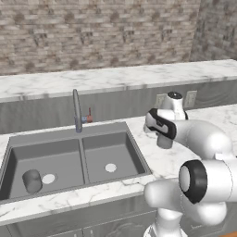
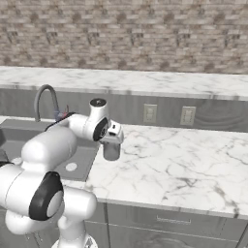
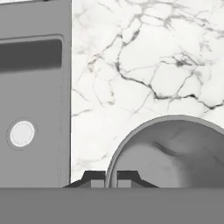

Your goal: Place the glass cup in the left basin and the glass cup in the right basin of the sink.

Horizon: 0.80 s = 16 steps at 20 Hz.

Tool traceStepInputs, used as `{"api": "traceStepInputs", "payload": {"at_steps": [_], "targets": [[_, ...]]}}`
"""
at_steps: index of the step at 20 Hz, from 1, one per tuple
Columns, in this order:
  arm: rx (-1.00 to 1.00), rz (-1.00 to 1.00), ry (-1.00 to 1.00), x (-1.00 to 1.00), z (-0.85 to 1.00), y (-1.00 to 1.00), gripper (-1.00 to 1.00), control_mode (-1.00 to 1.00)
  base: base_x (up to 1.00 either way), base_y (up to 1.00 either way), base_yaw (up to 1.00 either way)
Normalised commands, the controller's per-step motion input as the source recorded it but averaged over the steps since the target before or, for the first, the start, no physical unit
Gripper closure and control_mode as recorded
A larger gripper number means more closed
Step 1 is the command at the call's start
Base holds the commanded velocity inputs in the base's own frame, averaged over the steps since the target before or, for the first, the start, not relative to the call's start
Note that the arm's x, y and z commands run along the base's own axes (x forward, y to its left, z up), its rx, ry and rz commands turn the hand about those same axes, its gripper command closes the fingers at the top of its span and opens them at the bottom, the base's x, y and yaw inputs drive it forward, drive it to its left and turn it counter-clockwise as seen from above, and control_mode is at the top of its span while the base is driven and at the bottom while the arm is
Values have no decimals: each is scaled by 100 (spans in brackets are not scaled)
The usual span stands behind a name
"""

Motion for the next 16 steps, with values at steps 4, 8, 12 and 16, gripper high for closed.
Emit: {"api": "traceStepInputs", "payload": {"at_steps": [4, 8, 12, 16], "targets": [[0, 7, 0, -14, 26, 57, 100, -100, 0, 0, 0], [0, 9, 0, -18, 18, 55, 100, -100, 0, 0, 0], [0, 9, -1, -15, 8, 57, 100, -100, 0, 0, 0], [0, 9, -5, -4, 2, 55, 100, -100, 0, 0, 0]]}}
